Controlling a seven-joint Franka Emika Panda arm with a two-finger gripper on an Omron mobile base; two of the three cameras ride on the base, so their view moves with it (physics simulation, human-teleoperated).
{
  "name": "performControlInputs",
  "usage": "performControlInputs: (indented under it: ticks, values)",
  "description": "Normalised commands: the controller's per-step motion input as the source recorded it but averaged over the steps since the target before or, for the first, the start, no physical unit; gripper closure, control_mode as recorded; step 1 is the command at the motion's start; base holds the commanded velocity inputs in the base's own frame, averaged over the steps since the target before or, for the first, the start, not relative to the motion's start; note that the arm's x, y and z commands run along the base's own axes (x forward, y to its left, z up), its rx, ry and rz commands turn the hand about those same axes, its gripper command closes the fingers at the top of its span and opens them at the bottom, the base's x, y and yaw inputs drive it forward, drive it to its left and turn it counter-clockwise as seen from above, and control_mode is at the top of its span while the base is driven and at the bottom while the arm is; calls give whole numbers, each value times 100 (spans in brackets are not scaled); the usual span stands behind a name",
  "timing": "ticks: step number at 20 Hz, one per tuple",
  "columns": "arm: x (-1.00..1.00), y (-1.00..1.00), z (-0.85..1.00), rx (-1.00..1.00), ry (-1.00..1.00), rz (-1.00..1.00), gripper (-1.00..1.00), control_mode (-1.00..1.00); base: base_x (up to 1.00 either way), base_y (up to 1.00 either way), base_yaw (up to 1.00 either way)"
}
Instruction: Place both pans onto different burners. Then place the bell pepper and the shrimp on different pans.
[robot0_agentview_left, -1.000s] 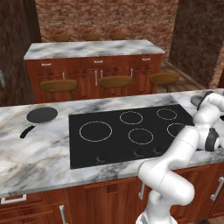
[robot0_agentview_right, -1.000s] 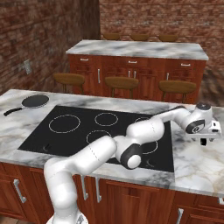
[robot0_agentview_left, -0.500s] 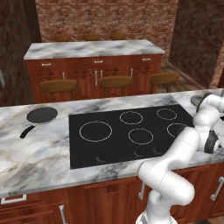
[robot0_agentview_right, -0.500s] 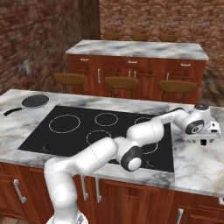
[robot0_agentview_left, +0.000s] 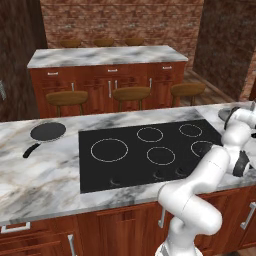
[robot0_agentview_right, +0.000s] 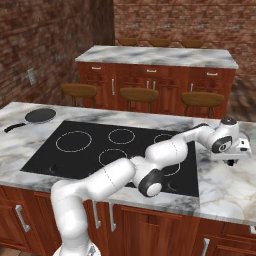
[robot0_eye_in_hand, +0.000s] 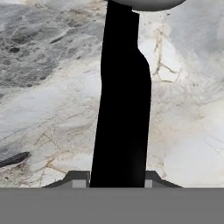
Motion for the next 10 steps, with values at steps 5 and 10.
performControlInputs:
  ticks: [5,10]
  values:
    - [-31,26,0,15,1,0,100,-100,0,0,0]
    - [-56,58,0,13,1,0,100,-100,0,0,0]
